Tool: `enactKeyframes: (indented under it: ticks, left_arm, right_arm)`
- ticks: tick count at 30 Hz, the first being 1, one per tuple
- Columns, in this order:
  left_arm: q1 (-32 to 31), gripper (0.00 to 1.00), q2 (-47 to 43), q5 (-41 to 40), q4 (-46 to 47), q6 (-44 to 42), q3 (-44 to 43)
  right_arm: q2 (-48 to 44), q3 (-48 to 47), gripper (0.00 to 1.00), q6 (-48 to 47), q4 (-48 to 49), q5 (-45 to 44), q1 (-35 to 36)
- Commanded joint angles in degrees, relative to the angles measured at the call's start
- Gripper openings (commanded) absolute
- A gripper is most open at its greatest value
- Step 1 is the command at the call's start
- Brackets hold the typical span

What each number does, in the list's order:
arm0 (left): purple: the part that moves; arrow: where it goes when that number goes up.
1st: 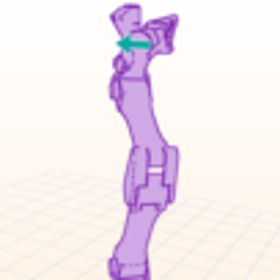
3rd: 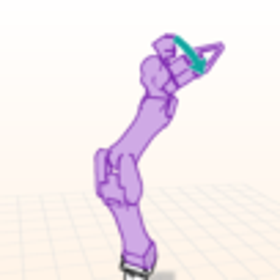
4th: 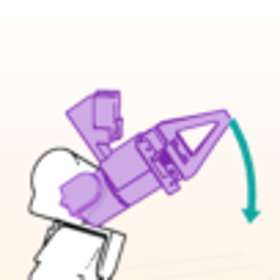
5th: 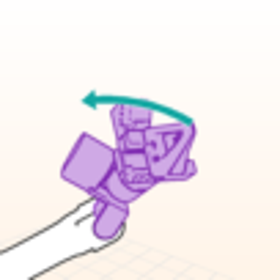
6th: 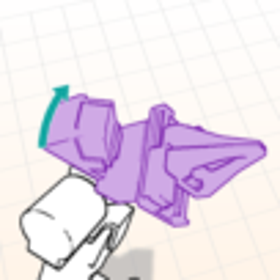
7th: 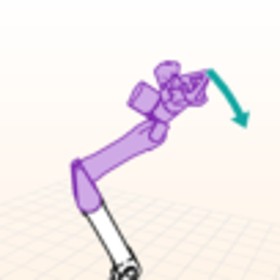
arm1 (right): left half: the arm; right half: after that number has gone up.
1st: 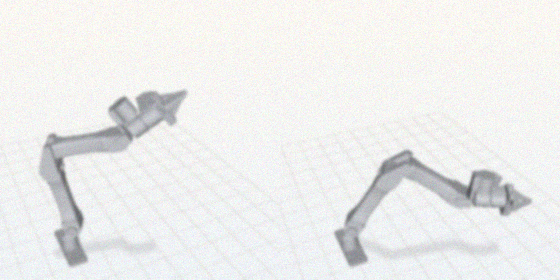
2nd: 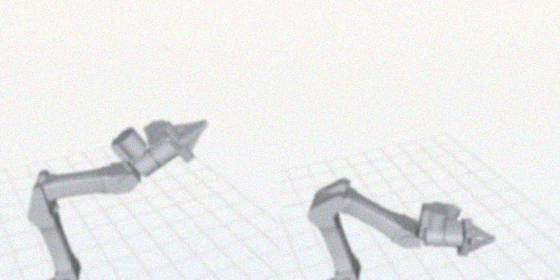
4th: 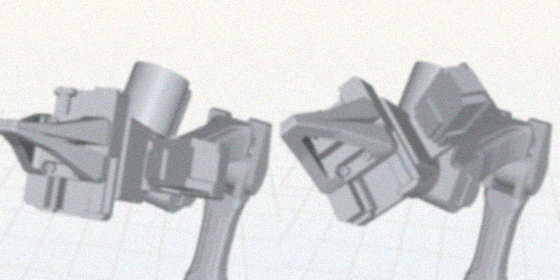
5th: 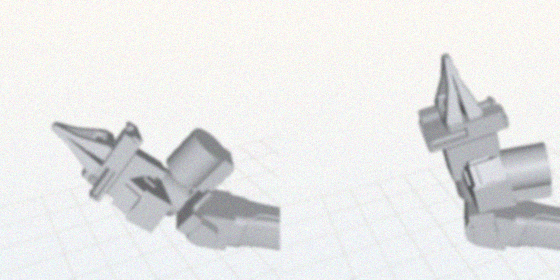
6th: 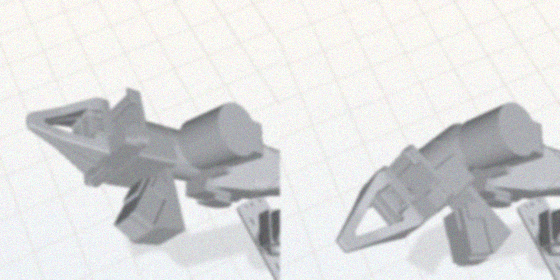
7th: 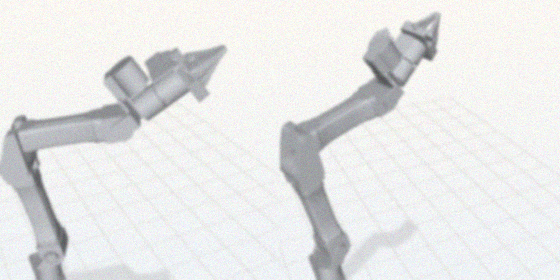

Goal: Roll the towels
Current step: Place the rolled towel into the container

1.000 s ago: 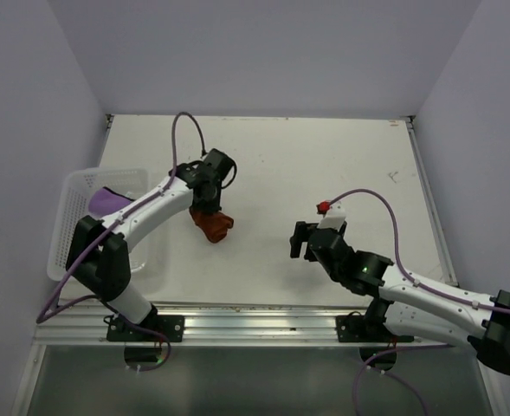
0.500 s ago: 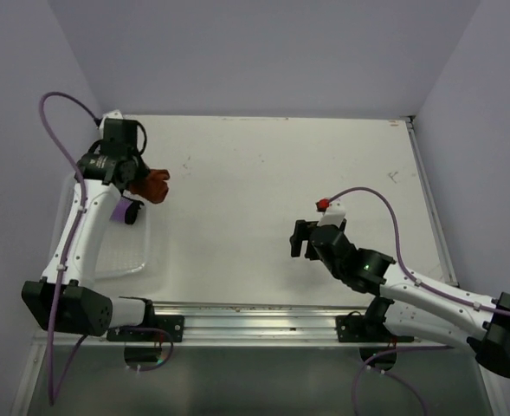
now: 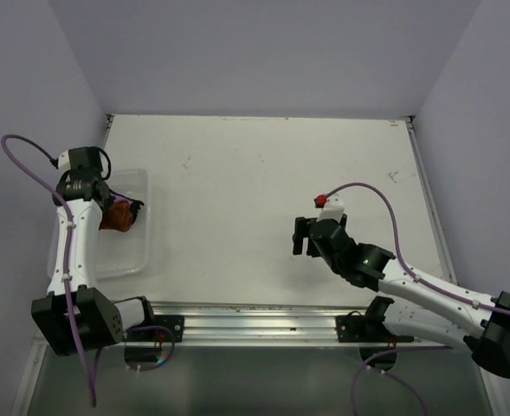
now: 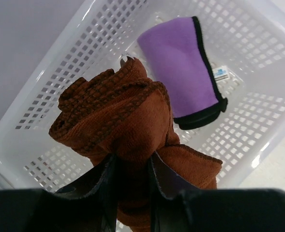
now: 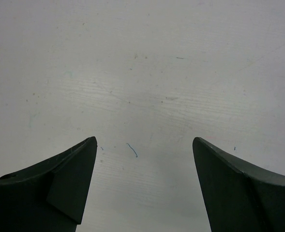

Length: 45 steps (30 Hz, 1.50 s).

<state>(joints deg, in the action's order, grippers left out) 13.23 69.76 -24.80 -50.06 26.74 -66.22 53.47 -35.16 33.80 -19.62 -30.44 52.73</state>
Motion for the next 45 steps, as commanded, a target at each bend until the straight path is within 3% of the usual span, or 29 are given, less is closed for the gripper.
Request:
enactKeyframes:
  ticks: [1,24,31,33,35,39,42,45]
  left_arm:
    - [2.7,0.00,-1.2,-2.6,5.3,-1.0,2.0]
    - [6.7,0.00,10.5,5.8,11.5,-1.2,10.2]
    - [7.0,0.02,13.4,5.2,10.8,-0.8,9.9]
    - [7.2,0.06,13.9,5.3,10.8,-0.6,9.9]
    - [7.4,0.20,14.1,5.2,10.8,-0.6,10.0]
    - [7.9,0.58,13.9,5.5,10.8,-0.6,10.1]
    - [8.5,0.72,14.1,5.5,10.6,-0.4,9.8]
    - [8.9,0.75,14.4,5.4,9.8,-0.3,9.1]
  right_arm:
    - [-1.7,-2.5,0.84,-1.2,-0.5,-0.3,-1.5]
    - [-1.4,1.1,0.83,5.5,4.2,-1.7,-6.3]
    - [-1.3,2.0,0.83,5.9,6.3,-0.6,-8.8]
    - [-1.4,2.5,0.83,5.8,6.7,0.3,-9.4]
    - [-1.4,2.8,0.83,5.6,7.1,0.8,-10.6]
    - [-1.3,3.3,0.83,5.0,7.7,2.4,-12.4]
    - [-1.3,3.5,0.83,3.9,8.5,3.7,-13.6]
    - [-1.2,3.5,0.83,3.6,8.5,4.2,-14.1]
